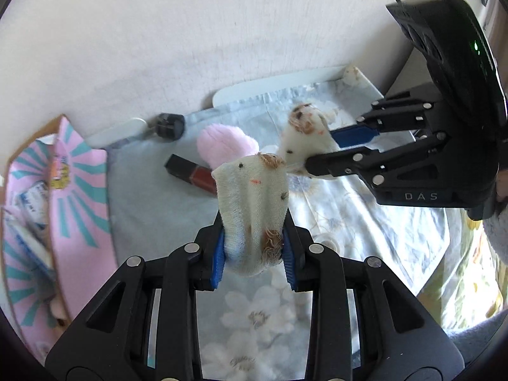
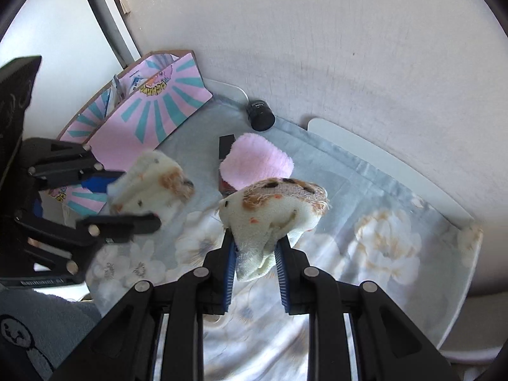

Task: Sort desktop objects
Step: 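Grasp one cream plush slipper with each tool, then carry both cream slippers over the cardboard box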

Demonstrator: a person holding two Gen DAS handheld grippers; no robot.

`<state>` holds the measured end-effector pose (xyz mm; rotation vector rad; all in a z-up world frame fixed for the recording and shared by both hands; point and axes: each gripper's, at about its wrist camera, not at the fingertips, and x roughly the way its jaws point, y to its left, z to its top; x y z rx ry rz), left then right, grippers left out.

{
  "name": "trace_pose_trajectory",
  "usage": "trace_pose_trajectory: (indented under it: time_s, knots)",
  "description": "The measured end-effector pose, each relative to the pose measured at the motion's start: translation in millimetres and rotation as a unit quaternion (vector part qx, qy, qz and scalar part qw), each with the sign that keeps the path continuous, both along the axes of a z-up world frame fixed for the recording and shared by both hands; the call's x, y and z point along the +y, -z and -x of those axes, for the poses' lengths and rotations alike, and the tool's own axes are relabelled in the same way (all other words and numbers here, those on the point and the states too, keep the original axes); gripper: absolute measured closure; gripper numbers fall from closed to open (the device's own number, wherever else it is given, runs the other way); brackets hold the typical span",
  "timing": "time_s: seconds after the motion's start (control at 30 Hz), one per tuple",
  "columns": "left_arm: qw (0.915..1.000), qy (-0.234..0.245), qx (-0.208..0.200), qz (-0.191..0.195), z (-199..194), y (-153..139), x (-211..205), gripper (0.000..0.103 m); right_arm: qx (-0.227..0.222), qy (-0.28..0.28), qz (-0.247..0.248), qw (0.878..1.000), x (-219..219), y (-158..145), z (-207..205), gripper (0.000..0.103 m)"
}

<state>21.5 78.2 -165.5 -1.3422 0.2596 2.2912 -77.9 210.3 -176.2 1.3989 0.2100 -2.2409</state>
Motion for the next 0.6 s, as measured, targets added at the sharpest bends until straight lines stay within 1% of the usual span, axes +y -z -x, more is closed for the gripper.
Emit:
trace_pose_trajectory:
  time_s: [0.13,0.27,0.43,0.6]
  knots:
    - [1.0,0.0,-0.002,-0.004,-4,-5,-11,0.076,0.001,0.02,-0.009,1.0,0,-5,-11,0.081]
    - [0.9998,-0.011,-0.004,-0.013,-6,-9,-25,0.076,0.006,0.041,0.004,0.999,4,-16,-16,0.081]
    - [0.9996,-0.021,0.01,-0.017,-4,-23,-38,0.076,0.021,0.053,-0.009,0.998,4,-30,-19,0.081]
    - [0.9993,-0.027,0.02,-0.017,-1,-34,-47,0.076,0.018,0.077,-0.004,0.997,15,-33,-19,0.081]
